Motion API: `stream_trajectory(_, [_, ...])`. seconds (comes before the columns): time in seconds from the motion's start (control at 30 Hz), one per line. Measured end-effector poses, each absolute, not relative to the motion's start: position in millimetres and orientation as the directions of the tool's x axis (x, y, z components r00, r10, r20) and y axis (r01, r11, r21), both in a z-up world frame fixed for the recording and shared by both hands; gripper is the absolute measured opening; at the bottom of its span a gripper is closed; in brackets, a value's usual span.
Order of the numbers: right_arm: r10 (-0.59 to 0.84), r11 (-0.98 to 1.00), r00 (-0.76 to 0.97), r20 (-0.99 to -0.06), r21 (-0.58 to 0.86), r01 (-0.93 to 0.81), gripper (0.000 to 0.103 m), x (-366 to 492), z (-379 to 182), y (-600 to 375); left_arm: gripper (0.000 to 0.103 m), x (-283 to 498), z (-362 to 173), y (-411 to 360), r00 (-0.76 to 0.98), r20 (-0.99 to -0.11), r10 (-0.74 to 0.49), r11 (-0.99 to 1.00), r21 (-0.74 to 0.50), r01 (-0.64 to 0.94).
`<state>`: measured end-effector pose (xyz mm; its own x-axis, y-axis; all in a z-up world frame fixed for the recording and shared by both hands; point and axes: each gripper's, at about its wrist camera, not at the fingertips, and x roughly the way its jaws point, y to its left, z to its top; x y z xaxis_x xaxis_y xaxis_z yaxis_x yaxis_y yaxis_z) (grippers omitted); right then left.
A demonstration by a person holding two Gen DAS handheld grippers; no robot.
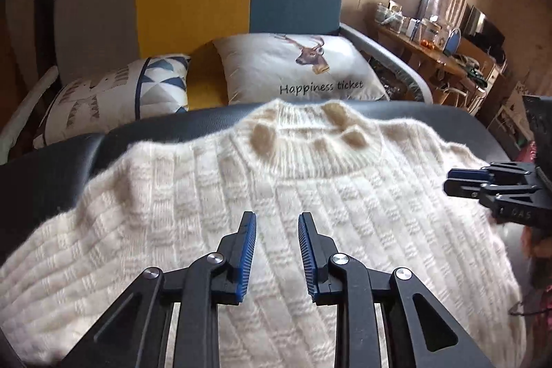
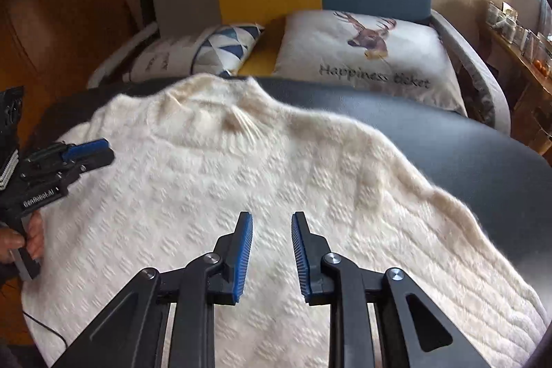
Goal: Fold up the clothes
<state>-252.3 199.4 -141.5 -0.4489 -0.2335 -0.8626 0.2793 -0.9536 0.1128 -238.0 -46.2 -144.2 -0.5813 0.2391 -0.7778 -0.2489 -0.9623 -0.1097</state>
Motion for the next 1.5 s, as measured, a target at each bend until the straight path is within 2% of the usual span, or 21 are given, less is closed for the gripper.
stream_trajectory(0.07, [-0.191,-0.97,-0.427,-0.884,0.102,0.222,0.022,-249,-156,224,0.026,-238,-155,-57,-0.574,-0.783,0.24,-0.965,-0.126,-0.231])
stream_trajectory(0.17, [-0.204,-0.978,-0.453,-0.868,0.159,0.137,0.019,-246,-154,255,0.027,-239,-163,-67,-0.563,-0.793,0.233,-0.97,-0.147,-0.194])
stream_trajectory(0.23, [-0.219,-0.976,-0.471,-0.855,0.192,0.105,0.023,-234,-140,261,0.027,-236,-155,-69,-0.563,-0.796,0.223,-0.974,-0.162,-0.158])
stream_trajectory(0.4, [-0.318,-0.947,-0.466,-0.826,0.248,0.206,0.023,-168,-107,250,0.027,-182,-128,-73,-0.601,-0.748,0.281,-0.96,-0.211,-0.186])
stream_trajectory(0.57, [-0.381,-0.924,-0.399,-0.834,0.326,0.201,0.023,-95,-114,250,0.028,-115,-123,-84,-0.598,-0.737,0.315,-0.949,-0.251,-0.19])
stream_trajectory(0.67, [-0.307,-0.95,-0.373,-0.876,0.261,0.17,0.023,-66,-133,250,0.029,-85,-134,-93,-0.574,-0.757,0.312,-0.95,-0.263,-0.17])
stream_trajectory(0.77, [-0.26,-0.965,-0.417,-0.871,0.22,0.144,0.02,-46,-143,257,0.03,-62,-149,-100,-0.56,-0.776,0.29,-0.957,-0.24,-0.163])
stream_trajectory(0.9, [-0.273,-0.961,-0.45,-0.85,0.258,0.096,0.019,-40,-146,265,0.03,-44,-160,-103,-0.582,-0.767,0.269,-0.963,-0.199,-0.183])
stream_trajectory(1.0, [-0.261,-0.964,-0.454,-0.852,0.257,0.071,0.022,-36,-137,260,0.03,-43,-152,-109,-0.574,-0.768,0.284,-0.958,-0.256,-0.132])
stream_trajectory(1.17, [-0.348,-0.937,-0.477,-0.807,0.314,0.152,0.022,-6,-121,237,0.035,-15,-145,-112,-0.591,-0.754,0.286,-0.957,-0.253,-0.141])
stream_trajectory(1.3, [-0.349,-0.937,-0.426,-0.835,0.296,0.187,0.022,18,-135,215,0.035,5,-148,-116,-0.59,-0.757,0.279,-0.959,-0.246,-0.137])
stream_trajectory(1.4, [-0.342,-0.94,-0.446,-0.827,0.292,0.178,0.022,31,-146,214,0.035,15,-159,-117,-0.607,-0.751,0.26,-0.965,-0.21,-0.154])
stream_trajectory(1.5, [-0.384,-0.922,-0.449,-0.807,0.361,0.139,0.022,30,-149,223,0.036,14,-160,-115,-0.607,-0.753,0.253,-0.967,-0.211,-0.142])
